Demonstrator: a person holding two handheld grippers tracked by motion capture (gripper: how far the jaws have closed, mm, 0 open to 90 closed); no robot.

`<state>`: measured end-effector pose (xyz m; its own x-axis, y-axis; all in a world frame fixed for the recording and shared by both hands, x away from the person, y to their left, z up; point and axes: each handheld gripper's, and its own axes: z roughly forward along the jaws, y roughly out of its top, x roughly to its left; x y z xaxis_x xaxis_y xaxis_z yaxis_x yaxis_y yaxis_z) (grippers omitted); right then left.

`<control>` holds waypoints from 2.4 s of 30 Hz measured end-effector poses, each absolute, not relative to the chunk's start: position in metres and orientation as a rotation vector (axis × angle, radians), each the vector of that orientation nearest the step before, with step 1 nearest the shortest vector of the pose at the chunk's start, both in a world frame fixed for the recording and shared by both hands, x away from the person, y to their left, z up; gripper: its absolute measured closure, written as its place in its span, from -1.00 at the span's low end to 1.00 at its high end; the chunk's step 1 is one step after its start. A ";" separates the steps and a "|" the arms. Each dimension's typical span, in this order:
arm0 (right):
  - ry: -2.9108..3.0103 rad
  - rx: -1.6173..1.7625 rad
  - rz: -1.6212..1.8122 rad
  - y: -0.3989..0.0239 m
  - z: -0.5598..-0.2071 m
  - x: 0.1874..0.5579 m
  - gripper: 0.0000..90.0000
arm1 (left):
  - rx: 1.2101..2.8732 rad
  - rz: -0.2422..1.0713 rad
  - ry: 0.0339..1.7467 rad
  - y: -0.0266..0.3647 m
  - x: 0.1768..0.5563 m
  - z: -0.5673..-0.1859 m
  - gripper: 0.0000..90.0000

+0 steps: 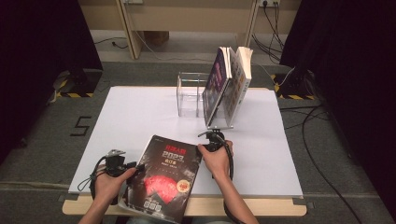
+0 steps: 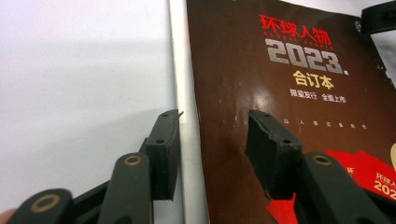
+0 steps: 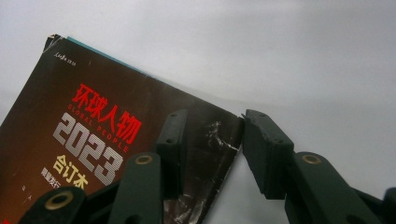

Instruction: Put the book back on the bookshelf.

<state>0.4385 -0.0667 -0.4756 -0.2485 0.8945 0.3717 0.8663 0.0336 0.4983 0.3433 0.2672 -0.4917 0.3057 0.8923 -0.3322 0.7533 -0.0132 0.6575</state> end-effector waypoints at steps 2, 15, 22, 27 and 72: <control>2.226 1.911 1.019 -0.064 -0.475 0.440 0.42 | 1.785 0.199 1.483 0.266 0.343 -0.492 0.24; 2.192 1.901 0.968 -0.067 -0.474 0.452 0.65 | 1.794 0.125 1.462 0.258 0.339 -0.491 0.28; 2.213 1.896 0.978 -0.070 -0.473 0.459 0.49 | 1.799 0.102 1.436 0.257 0.339 -0.492 0.25; 2.214 1.913 0.990 -0.077 -0.470 0.455 0.37 | 1.799 0.115 1.426 0.258 0.339 -0.489 0.17; 2.259 2.021 1.098 -0.082 -0.477 0.455 0.37 | 1.884 0.244 1.429 0.249 0.336 -0.491 0.54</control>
<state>0.4553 -0.0824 -0.4767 -0.2124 0.8489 0.4841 0.9050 -0.0160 0.4251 0.3363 0.2490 -0.4912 0.3594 0.8916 -0.2756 0.7494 -0.0998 0.6546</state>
